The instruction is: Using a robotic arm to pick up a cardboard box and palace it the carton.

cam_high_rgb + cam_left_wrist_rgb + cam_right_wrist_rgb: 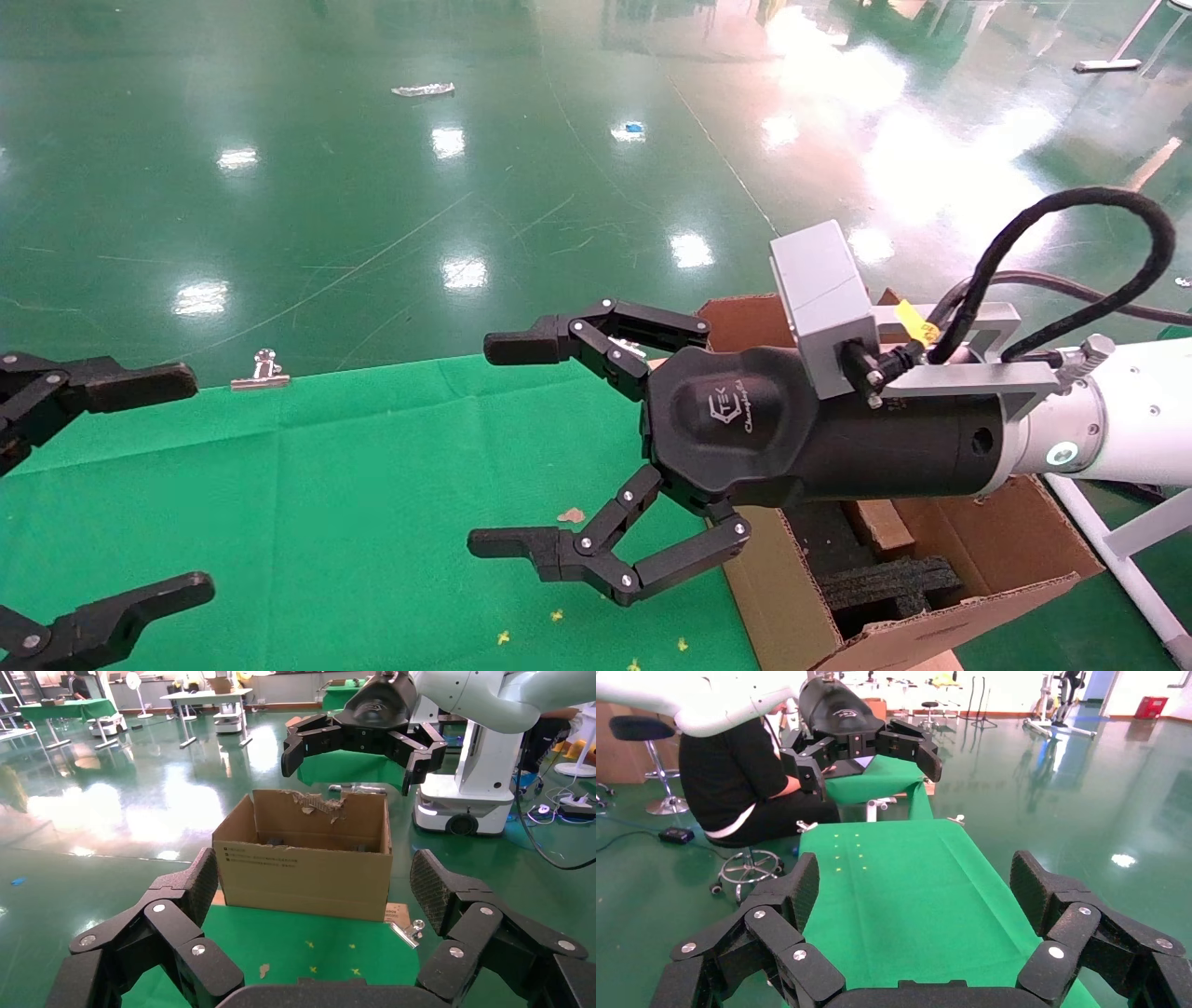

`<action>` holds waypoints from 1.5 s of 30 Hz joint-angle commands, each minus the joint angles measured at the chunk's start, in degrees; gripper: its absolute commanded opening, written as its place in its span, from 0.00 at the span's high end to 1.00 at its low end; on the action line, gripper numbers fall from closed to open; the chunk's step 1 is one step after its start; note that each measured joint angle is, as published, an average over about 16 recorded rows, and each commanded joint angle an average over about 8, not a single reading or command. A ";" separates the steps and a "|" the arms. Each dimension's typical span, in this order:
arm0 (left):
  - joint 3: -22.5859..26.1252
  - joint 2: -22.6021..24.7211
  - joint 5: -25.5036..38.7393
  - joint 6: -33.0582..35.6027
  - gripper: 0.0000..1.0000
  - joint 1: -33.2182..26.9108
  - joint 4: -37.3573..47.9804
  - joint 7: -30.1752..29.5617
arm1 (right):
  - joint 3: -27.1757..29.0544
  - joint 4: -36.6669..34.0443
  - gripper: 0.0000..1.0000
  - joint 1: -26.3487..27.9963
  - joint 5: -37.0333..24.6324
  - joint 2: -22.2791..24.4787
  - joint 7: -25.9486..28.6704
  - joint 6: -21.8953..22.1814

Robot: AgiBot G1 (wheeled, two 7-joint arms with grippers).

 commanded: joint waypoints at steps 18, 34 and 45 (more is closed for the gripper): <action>0.00 0.00 0.02 0.00 0.00 0.00 0.00 0.00 | -0.17 -0.06 0.00 0.15 -0.07 0.04 0.07 0.06; 0.00 0.00 0.02 0.00 0.00 0.00 0.00 0.00 | -0.23 -0.07 0.00 0.20 -0.11 0.05 0.08 0.08; 0.00 0.00 0.02 0.00 0.00 0.00 0.00 0.00 | -0.23 -0.07 0.00 0.21 -0.11 0.05 0.08 0.08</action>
